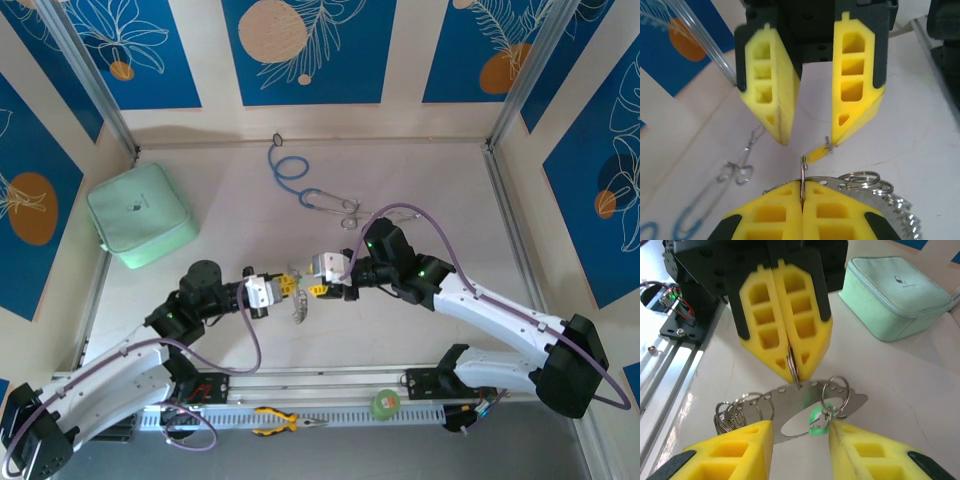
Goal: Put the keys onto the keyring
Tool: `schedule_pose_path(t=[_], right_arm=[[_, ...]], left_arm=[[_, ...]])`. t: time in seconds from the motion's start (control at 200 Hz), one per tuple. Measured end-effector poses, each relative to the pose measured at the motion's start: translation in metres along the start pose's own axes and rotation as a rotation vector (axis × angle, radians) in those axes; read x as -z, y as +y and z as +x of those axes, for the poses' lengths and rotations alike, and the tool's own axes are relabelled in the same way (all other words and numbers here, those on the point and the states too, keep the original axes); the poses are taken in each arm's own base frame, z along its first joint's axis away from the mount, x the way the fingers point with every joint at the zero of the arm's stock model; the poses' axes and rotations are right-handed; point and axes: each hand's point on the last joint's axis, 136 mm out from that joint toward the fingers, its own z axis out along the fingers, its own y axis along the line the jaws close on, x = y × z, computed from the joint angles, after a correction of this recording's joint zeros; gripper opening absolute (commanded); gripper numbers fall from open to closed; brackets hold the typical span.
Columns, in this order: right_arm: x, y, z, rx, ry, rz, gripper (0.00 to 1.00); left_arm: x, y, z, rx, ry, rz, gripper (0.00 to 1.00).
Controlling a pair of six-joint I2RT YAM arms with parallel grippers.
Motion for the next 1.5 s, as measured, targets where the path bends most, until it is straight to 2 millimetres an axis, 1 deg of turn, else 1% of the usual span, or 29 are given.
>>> schedule_pose_path(t=[0.075, 0.155, 0.36, 0.69, 0.865, 1.005, 1.115, 1.2, 1.365, 1.43, 1.5], right_arm=[[0.0, 0.0, 0.002, 0.008, 0.01, 0.002, 0.34], [-0.001, 0.001, 0.002, 0.016, 0.016, 0.005, 0.33], [-0.002, 0.002, 0.0, 0.028, 0.009, 0.005, 0.32], [-0.005, 0.003, -0.002, 0.033, 0.003, 0.002, 0.31], [-0.006, 0.001, 0.001, -0.003, -0.004, 0.014, 0.31], [-0.003, -0.01, 0.008, -0.101, -0.004, 0.064, 0.3], [0.005, -0.028, 0.01, -0.203, -0.005, 0.143, 0.28], [0.01, -0.038, 0.014, -0.282, 0.006, 0.2, 0.27], [0.023, -0.059, 0.026, -0.464, 0.038, 0.293, 0.22], [0.028, -0.067, 0.027, -0.509, 0.037, 0.323, 0.22], [0.032, -0.07, 0.03, -0.539, 0.038, 0.342, 0.22]], left_arm=[[0.001, 0.002, -0.001, -0.071, 0.004, -0.017, 0.0], [0.001, 0.002, 0.003, -0.126, 0.025, -0.023, 0.0], [0.001, 0.0, 0.012, -0.19, 0.064, -0.014, 0.0], [0.001, -0.003, 0.016, -0.188, 0.087, -0.001, 0.0], [0.0, 0.005, 0.017, -0.119, 0.115, -0.034, 0.0], [-0.002, 0.019, 0.02, 0.007, 0.151, -0.095, 0.0], [-0.002, 0.037, 0.024, 0.142, 0.205, -0.181, 0.0], [-0.001, 0.048, 0.022, 0.206, 0.211, -0.234, 0.0], [0.0, 0.053, 0.022, 0.272, 0.207, -0.268, 0.0], [0.0, 0.054, 0.021, 0.281, 0.202, -0.271, 0.0], [0.0, 0.054, 0.021, 0.283, 0.195, -0.274, 0.0]])
